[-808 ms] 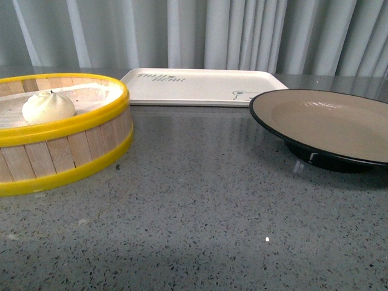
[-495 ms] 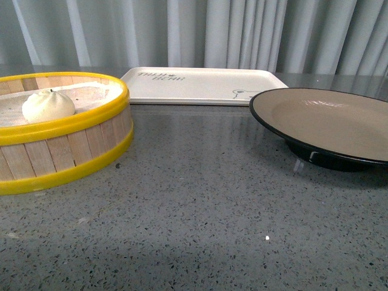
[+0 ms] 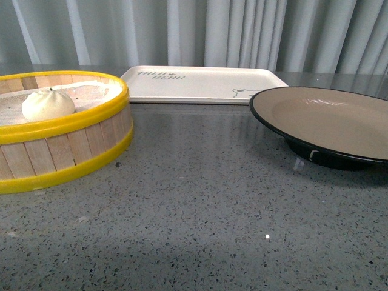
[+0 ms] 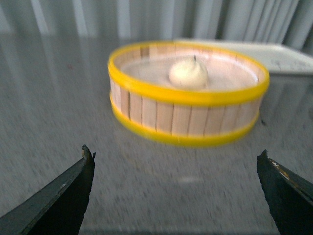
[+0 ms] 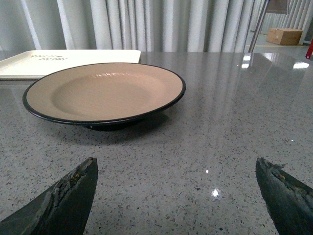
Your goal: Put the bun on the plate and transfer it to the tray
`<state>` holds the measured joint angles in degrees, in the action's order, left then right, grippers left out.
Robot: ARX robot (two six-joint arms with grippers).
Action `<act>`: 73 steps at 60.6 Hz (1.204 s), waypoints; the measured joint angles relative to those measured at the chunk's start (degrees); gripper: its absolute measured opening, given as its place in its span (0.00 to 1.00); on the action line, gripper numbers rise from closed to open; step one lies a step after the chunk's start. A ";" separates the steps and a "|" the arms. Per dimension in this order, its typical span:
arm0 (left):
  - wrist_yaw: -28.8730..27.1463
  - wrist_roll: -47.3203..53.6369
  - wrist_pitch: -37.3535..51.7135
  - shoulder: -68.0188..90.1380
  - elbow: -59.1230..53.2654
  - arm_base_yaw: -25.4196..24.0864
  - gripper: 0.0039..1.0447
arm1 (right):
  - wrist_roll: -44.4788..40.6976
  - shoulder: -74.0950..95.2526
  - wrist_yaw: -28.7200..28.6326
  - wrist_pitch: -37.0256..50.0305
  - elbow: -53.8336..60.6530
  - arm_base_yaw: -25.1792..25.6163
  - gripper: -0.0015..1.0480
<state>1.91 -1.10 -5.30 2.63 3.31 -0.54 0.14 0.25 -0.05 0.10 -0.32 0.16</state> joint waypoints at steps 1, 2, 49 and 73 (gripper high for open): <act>1.36 -0.35 -4.63 2.25 1.79 -0.59 0.94 | 0.00 -0.02 0.02 0.00 0.00 0.00 0.92; 2.05 -0.37 -6.84 3.58 2.80 -0.94 0.94 | 0.00 0.00 0.02 0.00 0.00 0.00 0.92; 0.26 -0.31 -2.86 61.59 52.35 4.90 0.94 | 0.00 -0.04 0.00 0.00 0.00 0.00 0.92; -7.54 -0.24 -2.89 78.36 60.00 14.53 0.94 | 0.00 -0.04 0.00 0.00 0.02 0.00 0.92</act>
<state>-5.63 -1.34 -8.19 80.99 63.31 14.00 0.14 0.21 -0.05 0.10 -0.30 0.16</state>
